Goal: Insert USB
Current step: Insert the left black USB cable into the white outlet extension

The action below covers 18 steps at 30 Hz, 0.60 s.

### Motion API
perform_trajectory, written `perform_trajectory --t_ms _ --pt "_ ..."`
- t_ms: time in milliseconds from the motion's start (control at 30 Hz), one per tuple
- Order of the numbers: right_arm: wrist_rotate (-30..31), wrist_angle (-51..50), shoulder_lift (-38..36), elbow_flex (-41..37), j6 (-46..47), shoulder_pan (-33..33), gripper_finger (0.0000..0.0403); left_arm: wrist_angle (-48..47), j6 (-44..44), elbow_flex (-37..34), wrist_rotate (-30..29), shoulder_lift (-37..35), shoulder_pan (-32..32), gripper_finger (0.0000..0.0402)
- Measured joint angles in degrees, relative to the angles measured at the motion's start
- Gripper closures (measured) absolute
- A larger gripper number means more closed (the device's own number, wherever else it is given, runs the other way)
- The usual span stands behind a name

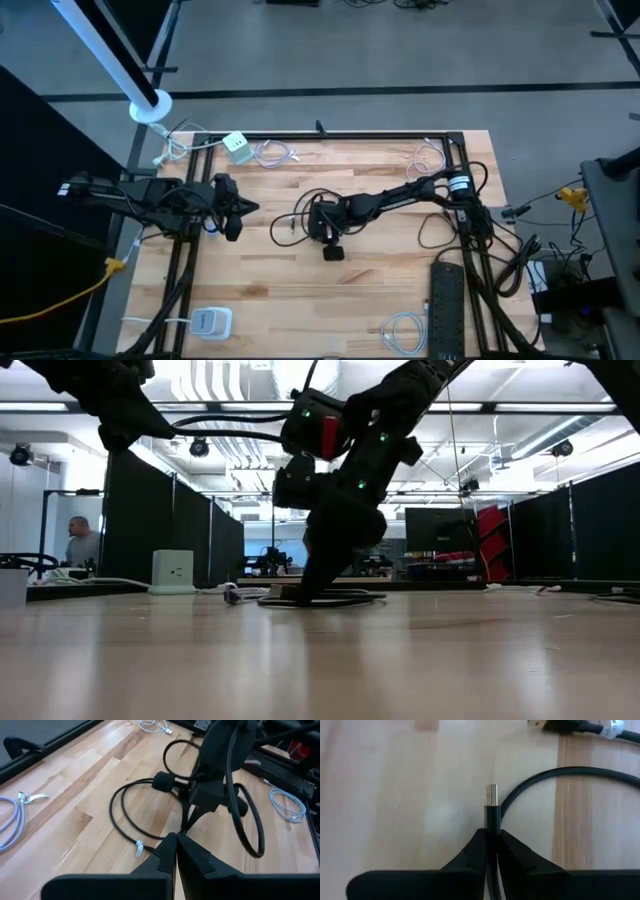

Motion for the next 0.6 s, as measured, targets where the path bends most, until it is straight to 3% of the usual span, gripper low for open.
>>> perform_trajectory --t_ms 267,600 --pt "2.9 -1.3 -11.9 0.1 -1.5 0.0 0.0384 5.8 1.0 -0.1 -0.7 1.2 0.0 0.0402" --pt "10.8 1.4 -23.3 0.2 -1.2 -0.3 0.0384 38.8 19.2 -1.3 -1.7 6.6 -0.1 0.0402"
